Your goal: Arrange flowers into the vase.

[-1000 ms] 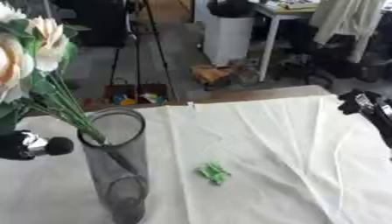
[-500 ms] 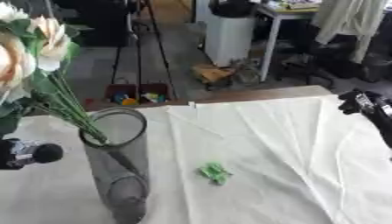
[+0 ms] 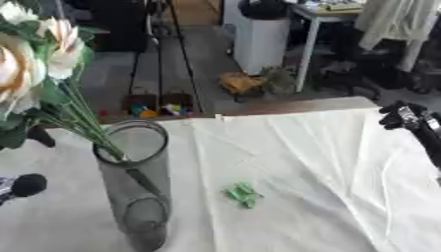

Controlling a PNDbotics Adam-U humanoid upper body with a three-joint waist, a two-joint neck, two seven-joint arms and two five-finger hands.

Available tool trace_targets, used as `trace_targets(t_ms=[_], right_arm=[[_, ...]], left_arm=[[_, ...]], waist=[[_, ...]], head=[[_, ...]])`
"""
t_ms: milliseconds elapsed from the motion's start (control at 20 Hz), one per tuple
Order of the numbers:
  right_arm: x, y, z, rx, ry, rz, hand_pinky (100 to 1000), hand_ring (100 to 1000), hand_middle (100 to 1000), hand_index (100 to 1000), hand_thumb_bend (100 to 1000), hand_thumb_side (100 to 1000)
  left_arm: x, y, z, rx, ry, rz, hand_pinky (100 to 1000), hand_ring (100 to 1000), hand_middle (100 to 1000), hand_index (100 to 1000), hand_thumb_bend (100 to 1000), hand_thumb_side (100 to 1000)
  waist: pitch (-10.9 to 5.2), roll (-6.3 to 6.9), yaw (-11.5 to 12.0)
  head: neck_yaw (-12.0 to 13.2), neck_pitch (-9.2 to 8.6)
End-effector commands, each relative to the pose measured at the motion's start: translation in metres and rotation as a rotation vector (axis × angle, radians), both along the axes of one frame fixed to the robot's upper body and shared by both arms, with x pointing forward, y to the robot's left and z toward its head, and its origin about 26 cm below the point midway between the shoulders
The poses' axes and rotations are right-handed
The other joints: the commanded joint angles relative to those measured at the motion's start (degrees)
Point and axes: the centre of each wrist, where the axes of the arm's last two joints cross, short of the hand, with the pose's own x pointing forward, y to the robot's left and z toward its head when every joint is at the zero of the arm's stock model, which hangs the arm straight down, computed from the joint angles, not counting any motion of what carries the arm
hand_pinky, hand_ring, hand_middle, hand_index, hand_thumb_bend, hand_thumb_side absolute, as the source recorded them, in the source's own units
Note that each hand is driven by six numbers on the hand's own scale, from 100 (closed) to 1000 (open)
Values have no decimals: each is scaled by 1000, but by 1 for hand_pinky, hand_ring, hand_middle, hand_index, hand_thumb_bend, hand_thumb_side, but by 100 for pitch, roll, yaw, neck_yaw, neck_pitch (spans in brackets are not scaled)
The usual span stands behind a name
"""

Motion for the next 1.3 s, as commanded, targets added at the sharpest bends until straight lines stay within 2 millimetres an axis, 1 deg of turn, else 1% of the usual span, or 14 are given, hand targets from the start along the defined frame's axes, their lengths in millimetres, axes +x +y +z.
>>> trace_targets(t_ms=[50,100,200,250,450,700,750,950,1000,1050,1100,1200,1250,1300], right_arm=[[-1,-11,21,-32,-48,-18,662,645,688,515,100,961],[-1,-11,22,-32,-50,-18,663,646,688,515,100,960],[-1,-10,23,-32,-53,-17,663,645,688,515,100,960],[-2,-11,22,-31,-52,-19,662,645,688,514,100,961],[-3,-12,24,-32,-55,-24,662,645,687,514,100,961],[-5,-12,23,-30,-53,-27,661,644,687,513,100,962],[-5,-12,23,-30,-53,-26,662,645,687,513,100,962],[-6,-13,23,-30,-52,-28,662,645,687,513,100,962],[-6,-13,23,-31,-52,-29,662,645,687,513,100,962],[-6,-13,24,-32,-52,-29,662,645,687,513,100,962],[-6,-13,24,-32,-52,-30,662,645,687,513,100,962],[-6,-14,23,-31,-52,-32,662,644,687,513,100,962],[-6,-14,23,-31,-51,-32,662,644,687,513,100,962],[-6,-14,23,-31,-51,-32,662,644,687,513,100,962]], left_arm=[[-5,5,12,-59,-60,36,844,666,535,843,1000,841],[-6,6,11,-96,-67,51,830,653,527,832,1000,857],[-9,9,9,-176,-79,71,816,643,523,822,1000,856],[-11,10,6,-226,-82,79,763,606,499,791,1000,855],[-18,17,-1,-402,-115,84,718,569,464,753,1000,792],[-25,24,-7,-512,-166,57,678,520,409,706,1000,729],[-26,25,-8,-533,-172,56,657,500,385,680,977,693],[-29,27,-13,-623,-198,66,629,472,359,643,942,588],[-30,28,-14,-644,-211,73,628,472,359,642,939,582],[-30,29,-13,-668,-228,82,623,473,366,639,922,551],[-31,30,-13,-690,-242,93,622,472,366,638,904,542],[-32,32,-13,-720,-258,115,619,464,361,634,887,530],[-32,34,-13,-731,-260,129,593,428,333,611,844,510],[-32,35,-14,-743,-257,148,581,417,325,603,827,504]], waist=[[-63,23,15],[-60,27,21],[-56,36,22],[-61,40,30],[-57,76,58],[-65,110,83],[-66,112,84],[-69,110,89],[-66,111,96],[-65,109,100],[-65,108,102],[-68,109,107],[-71,111,109],[-76,113,107]], head=[[-8,-24],[-10,-25],[-5,-27],[-8,-34],[-26,-18],[-28,-37],[-29,-21],[-48,-16],[-46,-18],[-58,17],[-63,39],[-69,29],[-66,23],[-61,26]])
